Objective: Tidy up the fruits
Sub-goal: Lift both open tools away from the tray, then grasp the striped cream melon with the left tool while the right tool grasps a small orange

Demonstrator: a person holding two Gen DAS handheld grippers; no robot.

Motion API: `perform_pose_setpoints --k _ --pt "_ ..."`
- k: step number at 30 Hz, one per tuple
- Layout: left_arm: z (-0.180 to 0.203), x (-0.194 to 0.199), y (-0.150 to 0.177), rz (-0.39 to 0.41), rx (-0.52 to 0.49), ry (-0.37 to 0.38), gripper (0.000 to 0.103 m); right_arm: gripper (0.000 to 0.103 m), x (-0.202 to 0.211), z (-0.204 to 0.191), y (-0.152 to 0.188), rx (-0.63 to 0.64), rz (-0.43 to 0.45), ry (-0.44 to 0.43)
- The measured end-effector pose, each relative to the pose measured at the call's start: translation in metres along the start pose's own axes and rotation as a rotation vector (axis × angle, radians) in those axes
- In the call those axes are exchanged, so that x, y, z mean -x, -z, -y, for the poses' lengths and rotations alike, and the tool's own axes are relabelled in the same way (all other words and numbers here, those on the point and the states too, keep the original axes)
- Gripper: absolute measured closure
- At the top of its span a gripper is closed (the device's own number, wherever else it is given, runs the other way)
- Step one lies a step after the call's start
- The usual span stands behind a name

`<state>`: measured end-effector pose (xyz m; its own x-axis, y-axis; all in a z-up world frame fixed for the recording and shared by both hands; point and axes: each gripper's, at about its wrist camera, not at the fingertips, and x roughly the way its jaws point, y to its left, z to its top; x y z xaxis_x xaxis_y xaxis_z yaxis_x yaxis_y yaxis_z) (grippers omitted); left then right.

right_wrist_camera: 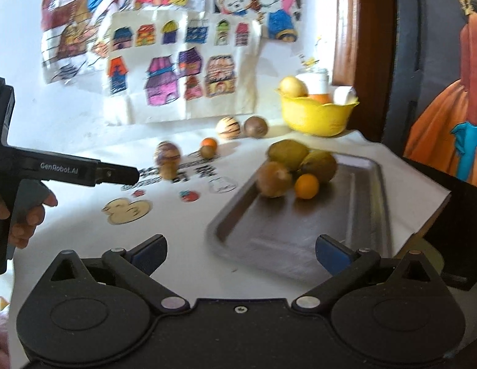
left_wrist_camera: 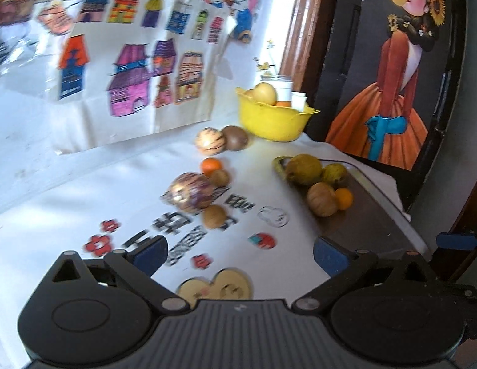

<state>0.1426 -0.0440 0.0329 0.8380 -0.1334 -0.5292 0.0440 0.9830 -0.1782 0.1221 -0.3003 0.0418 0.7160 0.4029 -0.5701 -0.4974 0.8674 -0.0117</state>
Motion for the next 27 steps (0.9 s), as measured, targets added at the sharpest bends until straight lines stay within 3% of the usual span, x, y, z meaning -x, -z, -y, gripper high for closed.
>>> perform_pose_setpoints --k 16,27 --pt "-0.072 0.030 0.015 -0.042 0.043 -0.108 0.000 0.001 -0.023 -0.062 0.006 0.041 -0.147 -0.146" --pt "-0.098 0.027 0.005 -0.037 0.068 -0.097 0.000 0.001 -0.044 -0.067 -0.050 0.024 -0.210 -0.180"
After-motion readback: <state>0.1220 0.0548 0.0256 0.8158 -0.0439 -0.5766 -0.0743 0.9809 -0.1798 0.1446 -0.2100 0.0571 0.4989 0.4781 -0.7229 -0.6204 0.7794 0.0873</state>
